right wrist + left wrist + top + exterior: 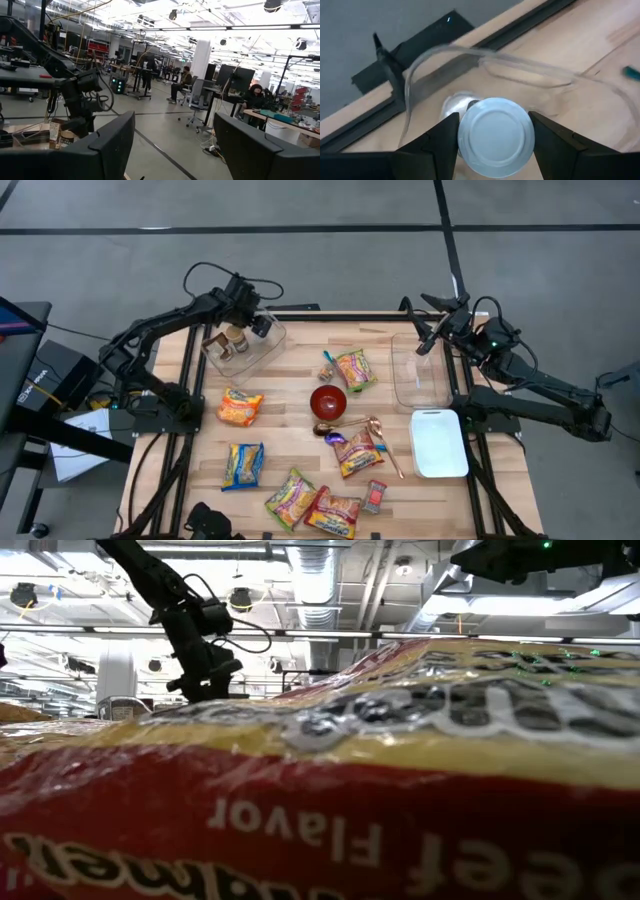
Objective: Pick & Place Food Item
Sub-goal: Put the white seasoning bottle into the left transparent bin
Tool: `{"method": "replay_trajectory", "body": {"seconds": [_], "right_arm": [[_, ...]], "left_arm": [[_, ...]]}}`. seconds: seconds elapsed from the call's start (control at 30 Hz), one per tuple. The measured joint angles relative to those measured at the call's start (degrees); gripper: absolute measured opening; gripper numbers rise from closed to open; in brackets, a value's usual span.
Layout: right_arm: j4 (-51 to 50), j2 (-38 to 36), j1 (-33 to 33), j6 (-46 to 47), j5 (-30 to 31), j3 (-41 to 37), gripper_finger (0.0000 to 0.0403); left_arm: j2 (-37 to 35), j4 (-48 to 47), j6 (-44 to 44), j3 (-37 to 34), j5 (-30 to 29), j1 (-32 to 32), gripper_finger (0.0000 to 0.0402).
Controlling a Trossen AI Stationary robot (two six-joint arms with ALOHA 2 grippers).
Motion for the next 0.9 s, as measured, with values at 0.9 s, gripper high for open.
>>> {"method": "replay_trajectory", "body": {"seconds": [0.9], "right_arm": [[0.3, 0.0, 0.0, 0.0, 0.0, 0.0, 0.0265]], "left_arm": [[-0.3, 0.1, 0.9, -0.6, 4.1, 4.4, 0.0204]]}}
